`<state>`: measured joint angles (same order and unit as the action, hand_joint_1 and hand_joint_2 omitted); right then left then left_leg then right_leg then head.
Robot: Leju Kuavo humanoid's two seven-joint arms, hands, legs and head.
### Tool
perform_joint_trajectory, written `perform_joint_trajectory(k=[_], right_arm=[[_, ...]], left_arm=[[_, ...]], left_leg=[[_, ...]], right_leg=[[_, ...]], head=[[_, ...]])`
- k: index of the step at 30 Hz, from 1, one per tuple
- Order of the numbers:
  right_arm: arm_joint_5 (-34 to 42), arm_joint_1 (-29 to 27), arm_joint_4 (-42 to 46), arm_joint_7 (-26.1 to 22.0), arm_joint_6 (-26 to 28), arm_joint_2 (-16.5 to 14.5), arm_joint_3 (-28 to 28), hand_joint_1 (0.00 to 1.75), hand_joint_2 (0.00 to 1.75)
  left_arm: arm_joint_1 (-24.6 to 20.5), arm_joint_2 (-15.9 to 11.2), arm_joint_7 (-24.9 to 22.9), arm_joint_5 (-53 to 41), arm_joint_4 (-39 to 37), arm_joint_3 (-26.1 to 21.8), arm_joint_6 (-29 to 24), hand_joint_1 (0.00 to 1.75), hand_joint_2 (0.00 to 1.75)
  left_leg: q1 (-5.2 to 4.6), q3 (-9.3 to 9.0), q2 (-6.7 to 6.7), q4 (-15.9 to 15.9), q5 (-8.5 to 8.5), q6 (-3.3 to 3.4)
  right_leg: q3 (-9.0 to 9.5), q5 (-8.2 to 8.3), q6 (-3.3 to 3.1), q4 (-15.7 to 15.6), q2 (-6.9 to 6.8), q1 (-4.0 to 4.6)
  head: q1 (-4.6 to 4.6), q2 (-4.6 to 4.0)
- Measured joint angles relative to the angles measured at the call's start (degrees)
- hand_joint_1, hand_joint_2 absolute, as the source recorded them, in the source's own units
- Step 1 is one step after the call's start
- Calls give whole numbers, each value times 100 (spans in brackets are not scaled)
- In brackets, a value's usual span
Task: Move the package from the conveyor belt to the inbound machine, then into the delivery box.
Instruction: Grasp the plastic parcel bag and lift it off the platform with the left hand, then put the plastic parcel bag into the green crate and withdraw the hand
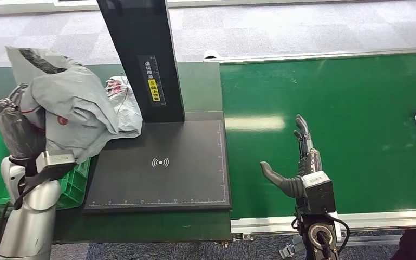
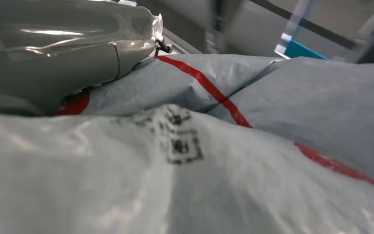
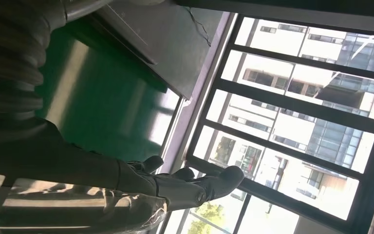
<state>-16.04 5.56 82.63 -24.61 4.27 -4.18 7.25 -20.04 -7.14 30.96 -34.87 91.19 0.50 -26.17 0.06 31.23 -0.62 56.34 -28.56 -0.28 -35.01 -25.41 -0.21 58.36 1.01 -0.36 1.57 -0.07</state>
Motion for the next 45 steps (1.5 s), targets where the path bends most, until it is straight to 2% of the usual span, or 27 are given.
perform_joint_trajectory(k=[3,6,9,12,16,20,24,31,32,35,36,41,45], right_arm=[[-25,-48,101,2,-14,-39,-47,0,175],[-37,-56,152,4,-22,-67,-59,0,175],[-39,-56,177,7,-33,-84,-60,0,175],[-1,-50,187,19,-33,-92,-43,0,175],[113,-26,187,37,-20,-82,56,0,175],[161,7,187,45,-4,-71,112,0,175],[167,46,187,49,1,-65,154,0,175],[170,65,187,76,1,-63,214,0,175],[172,72,187,82,1,-63,219,0,175],[175,99,187,91,1,-63,236,0,175],[175,108,186,94,-1,-63,239,0,175],[161,127,183,129,-31,-65,241,0,175],[148,121,183,137,-47,-66,240,0,175]], left_arm=[[-52,37,-36,-29,-71,-435,-43,175,175],[-94,74,-112,-197,-131,-655,-110,175,175],[-258,84,-480,-762,-369,-819,-308,175,175],[-743,-107,-1069,-1625,-1326,-1038,-587,175,175],[-1528,-617,-1890,-2754,-3340,-1303,-886,175,175],[-1895,-938,-2151,-3150,-4749,-1403,-989,175,175],[-2004,-1073,-2214,-3224,-5482,-1412,-1005,175,175],[-2109,-1148,-2638,-3430,-6041,-1428,-807,175,175],[-2108,-1150,-2643,-3442,-6083,-1438,-802,164,175],[-2107,-1150,-2655,-3504,-6174,-1454,-714,35,175],[-2108,-1149,-2672,-3537,-6197,-1455,-652,3,175],[-2115,-1108,-2653,-3461,-6244,-1501,-501,0,175],[-2121,-1018,-2091,-2715,-6111,-1743,-509,0,175]], left_leg=[[0,-3,1,0,3,1],[0,-1,0,0,4,1],[0,0,-1,0,4,2],[1,1,-1,0,6,-1],[7,-6,26,-1,13,-10],[12,-3,31,-1,15,-14],[12,6,29,-1,14,-13],[12,10,26,0,12,-12],[12,10,26,0,12,-12],[12,10,24,0,12,-12],[13,10,23,0,12,-12],[13,8,24,0,13,-12],[12,8,24,0,13,-12]], right_leg=[[1,2,-1,0,0,0],[1,2,-1,1,-1,0],[0,2,-1,1,-1,0],[1,3,-2,1,-2,0],[-4,15,-19,7,20,8],[-8,17,-22,8,26,16],[-11,16,-22,4,25,16],[-13,16,-21,0,24,15],[-13,16,-21,0,24,15],[-13,16,-21,0,23,15],[-13,16,-21,0,23,16],[-13,16,-22,0,23,16],[-14,16,-21,0,23,16]], head=[[-1,0],[-1,0],[-2,0],[-3,0],[2,0],[-1,0],[-3,0],[-2,0],[-2,0],[-2,0],[-2,0],[-2,0],[-2,0]])
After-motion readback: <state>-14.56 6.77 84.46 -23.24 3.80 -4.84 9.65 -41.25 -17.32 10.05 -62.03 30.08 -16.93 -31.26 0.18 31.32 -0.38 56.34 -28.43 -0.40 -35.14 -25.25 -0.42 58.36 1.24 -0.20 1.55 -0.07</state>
